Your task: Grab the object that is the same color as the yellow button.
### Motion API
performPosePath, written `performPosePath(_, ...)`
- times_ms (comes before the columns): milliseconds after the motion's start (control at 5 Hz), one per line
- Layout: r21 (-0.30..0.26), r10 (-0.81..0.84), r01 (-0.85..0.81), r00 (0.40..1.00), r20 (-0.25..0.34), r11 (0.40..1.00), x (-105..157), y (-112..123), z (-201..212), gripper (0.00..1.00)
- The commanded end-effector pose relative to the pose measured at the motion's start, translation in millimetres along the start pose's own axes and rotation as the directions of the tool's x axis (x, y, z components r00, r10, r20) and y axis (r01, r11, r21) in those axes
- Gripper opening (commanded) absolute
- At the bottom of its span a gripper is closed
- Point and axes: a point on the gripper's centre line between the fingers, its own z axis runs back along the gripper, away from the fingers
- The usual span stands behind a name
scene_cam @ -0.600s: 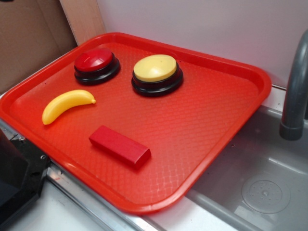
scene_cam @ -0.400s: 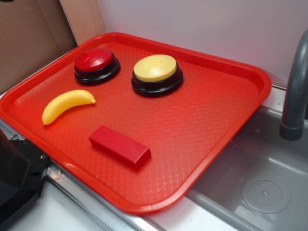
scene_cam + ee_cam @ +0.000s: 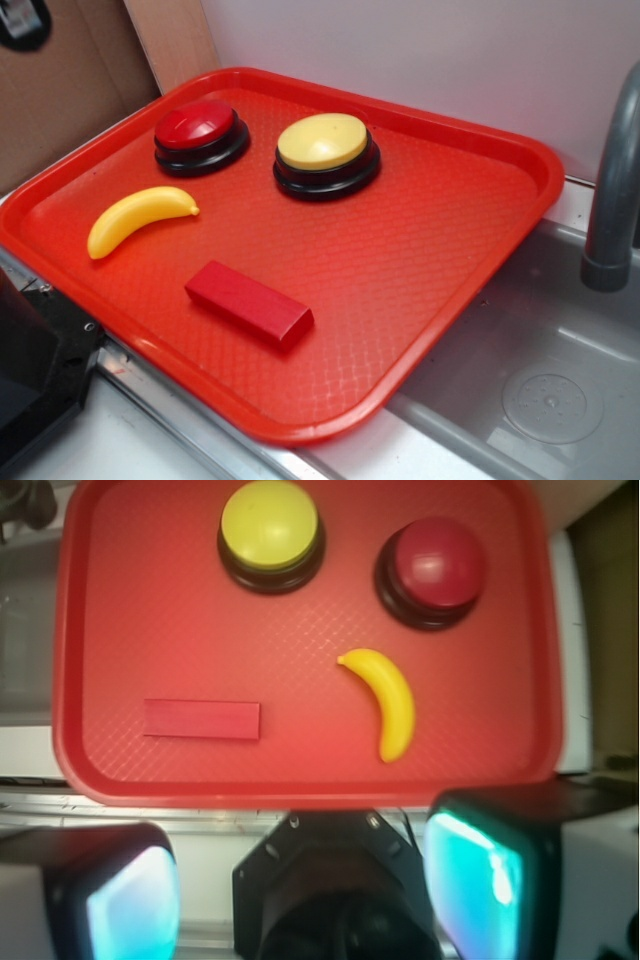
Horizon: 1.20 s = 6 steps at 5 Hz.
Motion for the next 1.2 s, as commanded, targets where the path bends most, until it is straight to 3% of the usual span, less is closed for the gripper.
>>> performPosePath(0,-0.005,-0.042,0.043,0.995,0.088,0.999,19.6,22.7,-58.3,1.00)
performPosePath(400,0.033,-0.041,0.039,0.997,0.063,0.999,42.3,49.8,-139.2,1.00)
performPosePath(600,0.041,-0.033,0.030,0.996,0.078,0.999,48.9,61.5,-155.5,1.00)
performPosePath(1000,0.084,-0.056,0.052,0.997,0.049,0.995,52.7,68.4,-174.1,1.00)
